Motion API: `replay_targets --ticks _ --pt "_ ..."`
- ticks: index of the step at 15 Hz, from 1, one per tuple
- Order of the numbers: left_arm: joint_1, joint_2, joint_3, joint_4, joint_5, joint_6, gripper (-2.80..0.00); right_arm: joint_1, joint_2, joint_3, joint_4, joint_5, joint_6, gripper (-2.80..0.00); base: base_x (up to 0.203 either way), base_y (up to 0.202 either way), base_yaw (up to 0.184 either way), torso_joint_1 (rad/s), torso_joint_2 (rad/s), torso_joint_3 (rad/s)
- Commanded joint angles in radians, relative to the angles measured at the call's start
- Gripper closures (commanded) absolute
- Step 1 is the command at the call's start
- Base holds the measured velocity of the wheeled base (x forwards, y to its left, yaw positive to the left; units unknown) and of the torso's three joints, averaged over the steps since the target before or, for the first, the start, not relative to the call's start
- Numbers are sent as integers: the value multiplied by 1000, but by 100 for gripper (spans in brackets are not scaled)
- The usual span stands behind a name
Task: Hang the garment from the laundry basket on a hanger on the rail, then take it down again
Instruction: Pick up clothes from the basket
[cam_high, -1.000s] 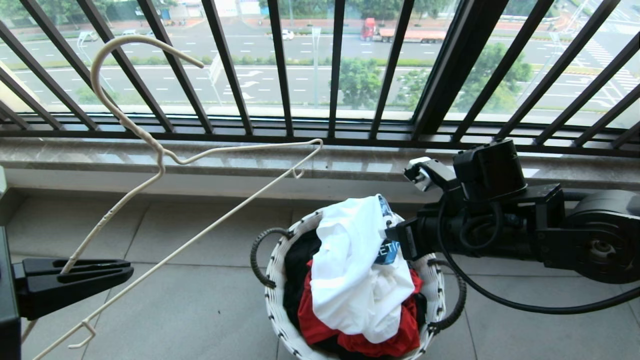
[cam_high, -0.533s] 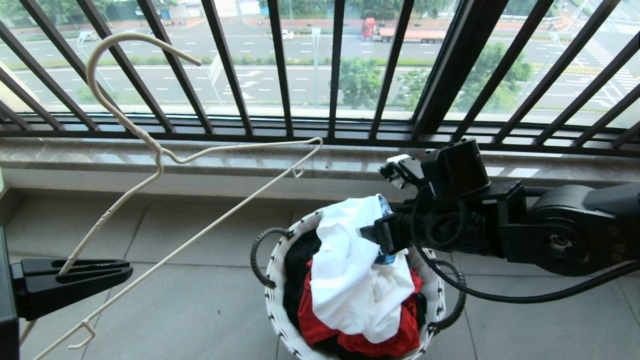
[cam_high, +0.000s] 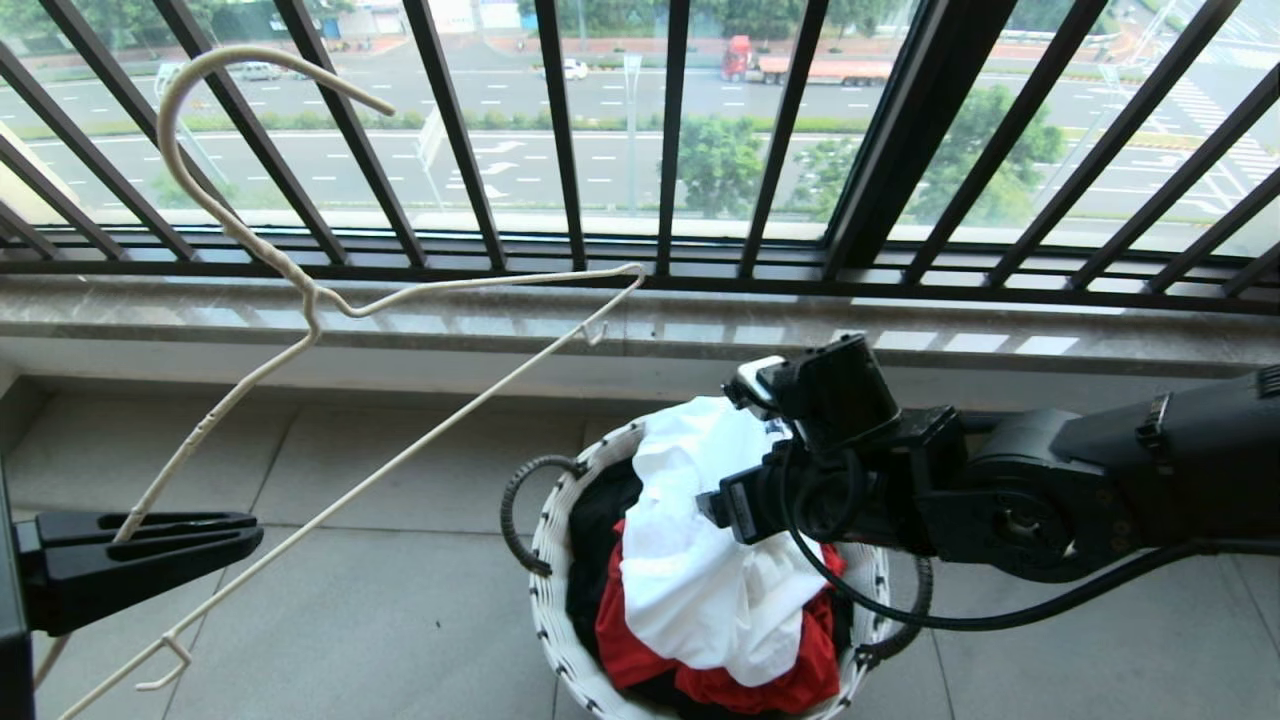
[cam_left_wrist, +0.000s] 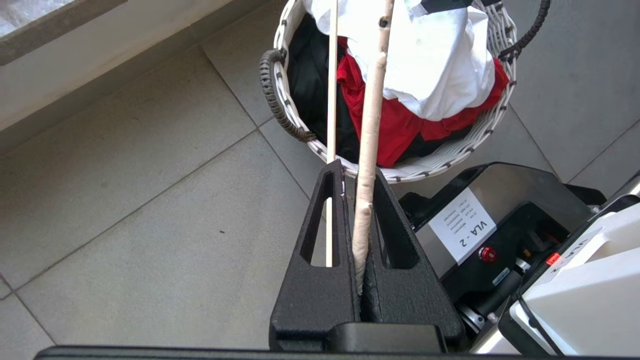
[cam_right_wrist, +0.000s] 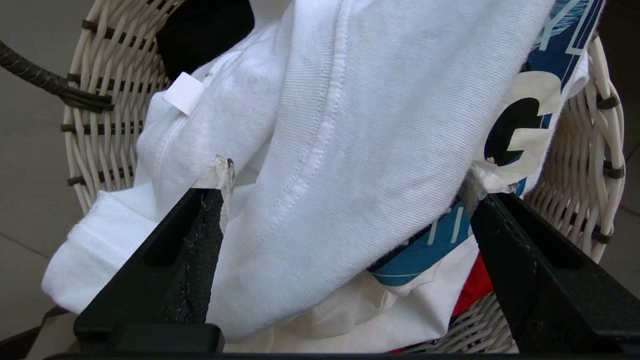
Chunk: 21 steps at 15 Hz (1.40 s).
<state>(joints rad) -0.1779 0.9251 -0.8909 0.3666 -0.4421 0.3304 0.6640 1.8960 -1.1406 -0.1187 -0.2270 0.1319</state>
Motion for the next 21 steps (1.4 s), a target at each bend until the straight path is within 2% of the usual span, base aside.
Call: replay_targets --ticks 1,2,3,10,18,21 --pt "0 -8 1 -2 -3 1 0 2 51 -6 -6 -22 2 -280 0 0 0 0 0 0" --pt "0 -9 1 -2 -3 1 0 6 54 -5 -6 -23 2 -192 0 0 0 0 0 0" --pt "0 -9 1 0 -3 1 0 9 53 -4 -4 -23 2 0 0 0 0 0 0 0" --pt "0 -15 1 -2 -3 1 0 25 24 18 3 -25 2 0 0 0 0 0 0 0" --pt "0 -41 3 -2 -3 6 0 49 -174 206 7 -53 0 0 0 0 0 0 0 0" --pt "0 -51 4 -2 -4 7 0 49 -254 234 133 -80 6 0 0 0 0 0 0 0"
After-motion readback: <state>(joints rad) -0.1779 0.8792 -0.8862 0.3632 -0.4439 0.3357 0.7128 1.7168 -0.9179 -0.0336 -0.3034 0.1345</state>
